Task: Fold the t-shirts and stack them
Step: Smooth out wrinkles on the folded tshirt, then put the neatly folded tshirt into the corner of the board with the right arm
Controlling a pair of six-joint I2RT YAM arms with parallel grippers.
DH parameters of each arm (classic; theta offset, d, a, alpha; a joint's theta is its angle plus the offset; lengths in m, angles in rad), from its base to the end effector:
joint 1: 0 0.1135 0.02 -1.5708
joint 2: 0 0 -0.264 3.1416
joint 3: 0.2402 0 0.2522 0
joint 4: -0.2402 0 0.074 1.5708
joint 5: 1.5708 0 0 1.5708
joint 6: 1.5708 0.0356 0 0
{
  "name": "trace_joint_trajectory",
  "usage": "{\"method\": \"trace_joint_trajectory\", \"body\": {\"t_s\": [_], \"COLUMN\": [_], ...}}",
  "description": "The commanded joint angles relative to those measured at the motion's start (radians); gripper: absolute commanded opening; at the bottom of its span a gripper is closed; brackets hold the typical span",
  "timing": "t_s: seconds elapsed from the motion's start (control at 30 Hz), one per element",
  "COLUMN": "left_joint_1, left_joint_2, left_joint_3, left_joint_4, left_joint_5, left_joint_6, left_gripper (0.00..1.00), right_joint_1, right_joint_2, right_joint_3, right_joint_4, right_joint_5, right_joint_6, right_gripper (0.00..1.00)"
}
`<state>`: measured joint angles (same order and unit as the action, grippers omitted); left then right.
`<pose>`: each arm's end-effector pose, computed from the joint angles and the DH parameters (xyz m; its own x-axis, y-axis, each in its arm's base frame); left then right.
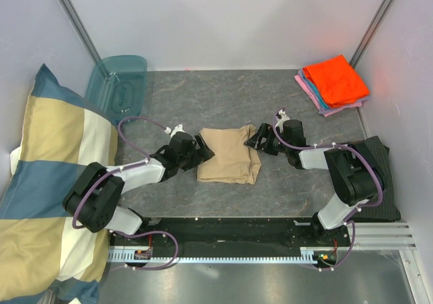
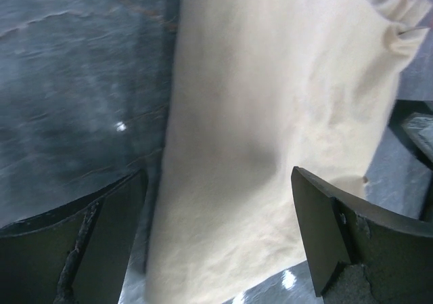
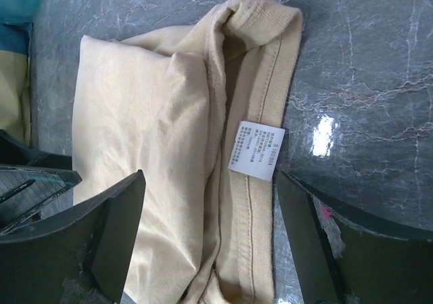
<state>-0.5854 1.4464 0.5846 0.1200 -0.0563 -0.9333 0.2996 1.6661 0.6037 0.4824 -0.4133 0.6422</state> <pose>0.2287 -0.1492 0.1546 -0.7507 -0.4649 -0.4694 -0.1447 0.8089 -0.5698 0.2881 0.1040 0.1331 -0.7734 0.3352 -0.5380 -0.1598 0.7182 0.6773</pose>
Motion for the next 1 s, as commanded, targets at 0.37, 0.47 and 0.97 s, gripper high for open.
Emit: {"method": "trace_joint_trajectory", "body": {"t_s": [0.37,0.47,0.97], "left_joint_1": [-0.002,-0.002,-0.01], "left_joint_2": [0.132,0.138,0.221], "left_joint_3": [0.115,0.124,0.213], "left_joint_4": [-0.21,-0.212,-0.335], "left_joint_5": [-0.119,-0.125,-0.204], "left_joint_6": [0.145,0.154,0.238], "left_gripper": [0.94,0.93,0.88], "right_joint_1": [0.003,0.004,0.006], "right_joint_2": [0.044,0.046,0.099], "right_joint_3": [-0.076,-0.078,-0.102], "right_joint_4": [-0.176,-0.176,-0.105], "right_joint_5": [0.025,0.025,-0.002], "right_joint_6": [-0.003,-0.007,0.023], "right_gripper": [0.88,0.88,0.88]}}
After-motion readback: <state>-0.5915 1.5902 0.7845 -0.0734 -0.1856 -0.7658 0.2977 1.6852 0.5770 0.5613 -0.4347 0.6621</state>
